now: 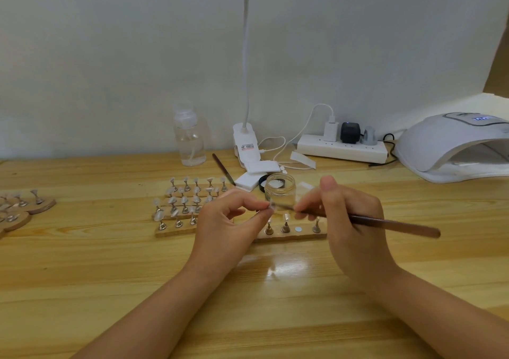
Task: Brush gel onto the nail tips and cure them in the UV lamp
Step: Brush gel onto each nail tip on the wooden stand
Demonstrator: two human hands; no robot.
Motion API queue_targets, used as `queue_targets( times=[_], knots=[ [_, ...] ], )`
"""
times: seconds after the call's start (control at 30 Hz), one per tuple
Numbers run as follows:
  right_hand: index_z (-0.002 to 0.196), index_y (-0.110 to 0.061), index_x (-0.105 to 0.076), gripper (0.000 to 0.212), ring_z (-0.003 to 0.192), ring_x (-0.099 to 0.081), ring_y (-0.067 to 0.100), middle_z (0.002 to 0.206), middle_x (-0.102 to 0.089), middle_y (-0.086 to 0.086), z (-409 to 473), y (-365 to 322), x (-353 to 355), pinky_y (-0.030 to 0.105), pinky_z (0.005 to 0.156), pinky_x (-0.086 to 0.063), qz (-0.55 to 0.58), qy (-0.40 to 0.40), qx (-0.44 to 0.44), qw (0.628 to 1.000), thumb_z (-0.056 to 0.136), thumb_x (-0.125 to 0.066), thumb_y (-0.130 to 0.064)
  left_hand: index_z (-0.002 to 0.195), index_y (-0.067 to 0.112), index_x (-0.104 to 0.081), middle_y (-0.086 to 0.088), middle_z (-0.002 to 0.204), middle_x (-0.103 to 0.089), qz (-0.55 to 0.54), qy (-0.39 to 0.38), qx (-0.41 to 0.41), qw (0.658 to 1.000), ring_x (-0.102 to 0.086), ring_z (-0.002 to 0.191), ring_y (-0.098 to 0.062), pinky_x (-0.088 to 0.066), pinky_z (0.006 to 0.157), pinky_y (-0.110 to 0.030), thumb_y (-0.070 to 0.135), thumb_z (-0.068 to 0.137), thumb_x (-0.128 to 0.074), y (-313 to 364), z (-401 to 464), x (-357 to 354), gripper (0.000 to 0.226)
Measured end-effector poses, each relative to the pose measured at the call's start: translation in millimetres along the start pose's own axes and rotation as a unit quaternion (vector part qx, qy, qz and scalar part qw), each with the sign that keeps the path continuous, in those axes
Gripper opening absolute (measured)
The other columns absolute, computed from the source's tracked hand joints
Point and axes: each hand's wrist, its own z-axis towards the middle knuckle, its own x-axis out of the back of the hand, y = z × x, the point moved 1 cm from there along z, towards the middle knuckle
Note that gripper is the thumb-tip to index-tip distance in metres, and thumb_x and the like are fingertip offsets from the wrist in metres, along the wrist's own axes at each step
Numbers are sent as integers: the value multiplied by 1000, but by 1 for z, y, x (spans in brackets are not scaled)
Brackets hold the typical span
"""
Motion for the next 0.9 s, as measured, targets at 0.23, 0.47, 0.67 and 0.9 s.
queue_targets(
  times=[0.23,0.47,0.67,0.9],
  knots=[
    [63,-22,-65,40,53,-61,6,59,-66,1,-1,-2,0,15,54,-47,22,7,-26,999,87,-38,-39,69,22,-69,8,71,-68,3,0,21,1000,-63,78,-7,-52,82,-34,7,70,-74,2,-1,0,16],
    [56,-16,-66,44,48,-60,9,53,-65,4,0,-1,1,13,51,-45,56,38,-91,994,88,-40,-33,68,27,-68,15,75,-69,7,4,42,999,-62,77,0,-52,82,-30,10,71,-74,4,-1,0,18],
    [54,-13,-66,53,47,-59,10,50,-63,5,0,-1,-1,14,51,-46,61,34,-122,990,91,-39,-41,68,29,-67,17,77,-68,6,9,48,999,-63,78,-1,-52,82,-31,10,71,-74,3,-1,0,20],
    [59,-18,-66,40,53,-62,6,57,-66,2,-1,-3,-1,10,56,-46,55,19,-100,993,87,-45,-37,67,31,-66,18,76,-68,0,7,50,999,-64,79,-6,-53,80,-39,12,72,-73,3,0,-1,21]
  ],
)
